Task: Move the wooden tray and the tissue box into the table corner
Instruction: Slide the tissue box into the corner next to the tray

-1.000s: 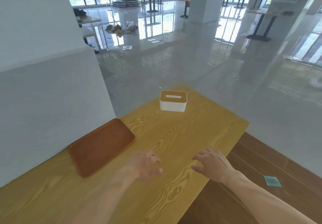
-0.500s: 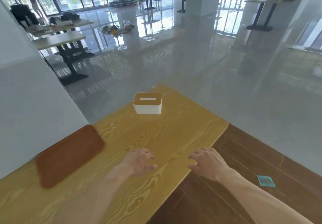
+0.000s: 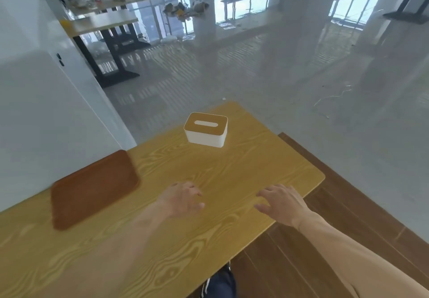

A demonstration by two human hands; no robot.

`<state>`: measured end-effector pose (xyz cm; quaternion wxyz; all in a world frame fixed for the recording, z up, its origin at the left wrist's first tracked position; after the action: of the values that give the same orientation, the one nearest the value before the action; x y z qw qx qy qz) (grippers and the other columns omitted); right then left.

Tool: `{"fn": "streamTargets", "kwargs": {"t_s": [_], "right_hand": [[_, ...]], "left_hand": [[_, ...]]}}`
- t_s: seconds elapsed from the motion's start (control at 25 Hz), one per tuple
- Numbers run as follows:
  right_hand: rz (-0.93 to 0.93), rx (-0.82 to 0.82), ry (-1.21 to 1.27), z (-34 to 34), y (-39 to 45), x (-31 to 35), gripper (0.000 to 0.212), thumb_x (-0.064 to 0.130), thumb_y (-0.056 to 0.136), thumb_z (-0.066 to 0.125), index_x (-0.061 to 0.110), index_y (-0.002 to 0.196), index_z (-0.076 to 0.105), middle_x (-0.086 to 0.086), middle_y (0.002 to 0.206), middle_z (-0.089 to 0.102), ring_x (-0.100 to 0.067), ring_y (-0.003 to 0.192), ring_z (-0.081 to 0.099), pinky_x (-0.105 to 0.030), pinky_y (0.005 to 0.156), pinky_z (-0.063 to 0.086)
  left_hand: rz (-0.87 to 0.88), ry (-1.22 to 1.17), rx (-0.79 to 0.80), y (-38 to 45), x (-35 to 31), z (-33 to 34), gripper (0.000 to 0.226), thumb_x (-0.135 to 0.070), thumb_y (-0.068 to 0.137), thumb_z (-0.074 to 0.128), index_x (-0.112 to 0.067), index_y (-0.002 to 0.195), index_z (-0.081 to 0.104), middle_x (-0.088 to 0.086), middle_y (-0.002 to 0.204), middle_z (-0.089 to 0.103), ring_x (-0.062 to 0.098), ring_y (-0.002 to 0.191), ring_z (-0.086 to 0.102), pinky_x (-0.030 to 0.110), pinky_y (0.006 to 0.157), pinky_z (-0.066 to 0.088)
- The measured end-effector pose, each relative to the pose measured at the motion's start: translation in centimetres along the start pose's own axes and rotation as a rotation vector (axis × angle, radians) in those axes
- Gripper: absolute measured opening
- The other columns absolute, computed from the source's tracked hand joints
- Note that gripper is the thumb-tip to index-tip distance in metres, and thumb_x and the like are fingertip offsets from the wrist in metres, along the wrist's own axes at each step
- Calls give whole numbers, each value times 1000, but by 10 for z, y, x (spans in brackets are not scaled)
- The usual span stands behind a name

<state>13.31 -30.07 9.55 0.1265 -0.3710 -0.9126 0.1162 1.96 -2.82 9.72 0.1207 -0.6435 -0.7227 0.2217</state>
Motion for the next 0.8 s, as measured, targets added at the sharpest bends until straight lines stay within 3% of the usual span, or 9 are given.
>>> {"fn": "streamTargets", "kwargs": {"t_s": [0.32,0.56,0.68,0.8], "right_hand": [[2,82,-48,-35,130,3,64,68,92,44,34,146,42,6,145,54,-23,130,49,-42,102,41],[7,105,-38,-63,248,5,91,71,85,55,31,157,15,2,166,20,-25,151,17,-52,116,28],[30,94,-40,-76,300,2,112,77,77,59,31,158,-4,1,169,0,-28,154,-3,-55,121,18],[52,143,-46,-79,344,1,126,83,69,61,31,156,-14,1,168,-16,-30,153,-12,-59,121,12]], "left_hand": [[-34,71,97,85,84,-45,71,-71,88,47,-32,147,41,0,156,37,25,142,34,49,116,22],[21,130,19,181,139,-95,92,-71,81,59,-35,156,19,0,165,19,23,152,14,53,121,10],[73,169,-62,233,158,-117,112,-76,73,64,-41,156,-2,-4,168,-1,21,153,-4,55,122,3],[89,185,-37,280,167,-131,126,-78,64,69,-45,153,-14,-3,167,-15,21,152,-13,57,121,-5]]}}
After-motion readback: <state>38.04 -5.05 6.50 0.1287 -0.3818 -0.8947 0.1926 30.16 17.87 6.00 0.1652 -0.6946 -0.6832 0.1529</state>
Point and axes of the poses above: each hand's wrist, its own y-axis towards the middle knuckle, its own z-axis out of the palm, x = y × z, the point moved 3 cm from there along y, towards the middle knuckle
